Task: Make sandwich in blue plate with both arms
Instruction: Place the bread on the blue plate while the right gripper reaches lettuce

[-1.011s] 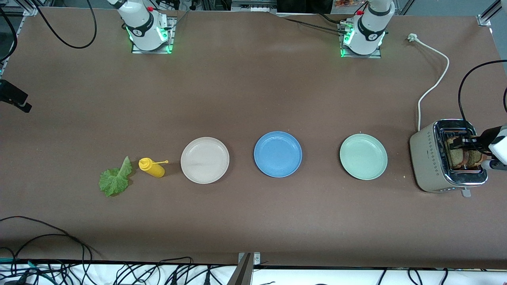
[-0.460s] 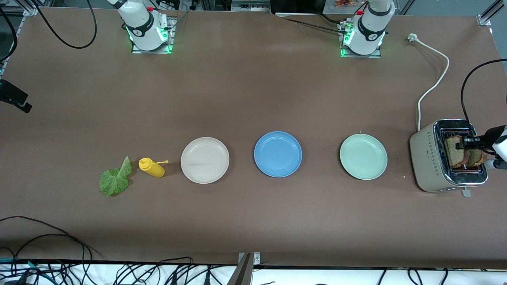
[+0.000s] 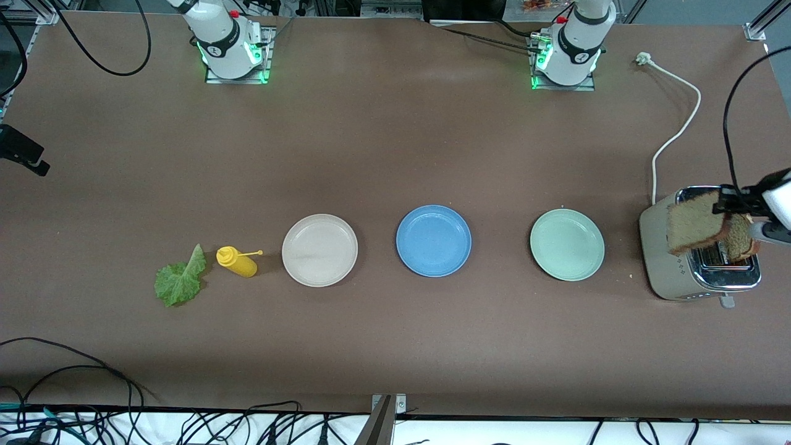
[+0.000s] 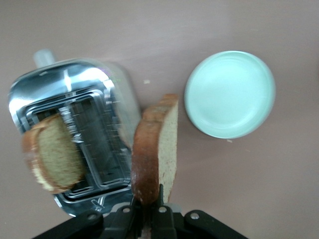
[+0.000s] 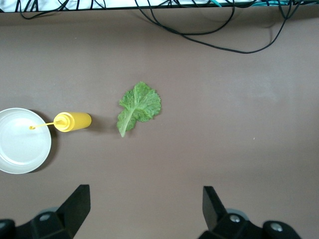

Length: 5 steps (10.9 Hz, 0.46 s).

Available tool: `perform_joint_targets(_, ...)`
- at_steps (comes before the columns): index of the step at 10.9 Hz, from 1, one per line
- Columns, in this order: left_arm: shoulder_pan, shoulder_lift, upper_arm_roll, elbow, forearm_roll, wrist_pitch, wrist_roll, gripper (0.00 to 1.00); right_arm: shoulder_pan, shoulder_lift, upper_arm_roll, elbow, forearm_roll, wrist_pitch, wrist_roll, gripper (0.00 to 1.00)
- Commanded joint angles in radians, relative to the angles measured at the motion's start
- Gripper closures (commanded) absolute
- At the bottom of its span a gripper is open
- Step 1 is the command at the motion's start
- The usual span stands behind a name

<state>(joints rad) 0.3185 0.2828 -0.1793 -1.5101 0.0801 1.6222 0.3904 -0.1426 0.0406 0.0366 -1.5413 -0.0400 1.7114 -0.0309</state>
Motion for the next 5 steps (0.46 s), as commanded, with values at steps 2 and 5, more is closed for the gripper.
perform_joint_targets(2,-0.021,-0.024,-0.193,0.03,0.035,-0.143,0.013,1.0,-0.002,0.005,0.005,0.017,-0.001,-0.003,0.014,0.0)
perform_joint_targets(5,-0.155,0.051,-0.226,0.037,0.015,-0.139,0.001,1.0,-0.003,0.004,0.003,0.018,-0.001,-0.003,0.014,0.0)
